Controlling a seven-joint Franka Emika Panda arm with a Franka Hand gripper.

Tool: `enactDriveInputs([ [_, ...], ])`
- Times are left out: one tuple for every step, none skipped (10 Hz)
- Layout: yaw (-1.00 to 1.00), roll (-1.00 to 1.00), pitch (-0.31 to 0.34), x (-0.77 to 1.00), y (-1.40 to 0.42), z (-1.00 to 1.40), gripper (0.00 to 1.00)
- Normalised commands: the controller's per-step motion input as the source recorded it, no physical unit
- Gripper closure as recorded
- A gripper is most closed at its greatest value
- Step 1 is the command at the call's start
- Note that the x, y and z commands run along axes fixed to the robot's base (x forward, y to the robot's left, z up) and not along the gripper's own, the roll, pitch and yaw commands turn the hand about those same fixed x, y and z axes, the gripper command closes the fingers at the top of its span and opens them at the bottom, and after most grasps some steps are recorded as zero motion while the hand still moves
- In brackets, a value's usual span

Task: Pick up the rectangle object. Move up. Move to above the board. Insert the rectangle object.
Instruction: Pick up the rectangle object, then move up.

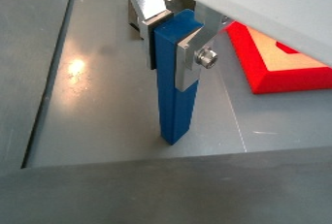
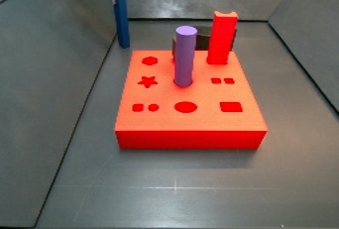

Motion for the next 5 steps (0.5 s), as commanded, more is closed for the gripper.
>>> enactDriveInputs([
  [0.0, 0.0, 0.0, 0.0, 0.0, 0.0, 1.0],
  [0.0, 0.0, 0.0, 0.0, 0.0, 0.0, 1.0],
  [0.0, 0.0, 0.0, 0.0, 0.0, 0.0, 1.0],
  [0.0, 0.0, 0.0, 0.0, 0.0, 0.83, 1.0],
  [0.0, -0.01, 0.022, -0.05, 0.05, 0.82, 1.0],
])
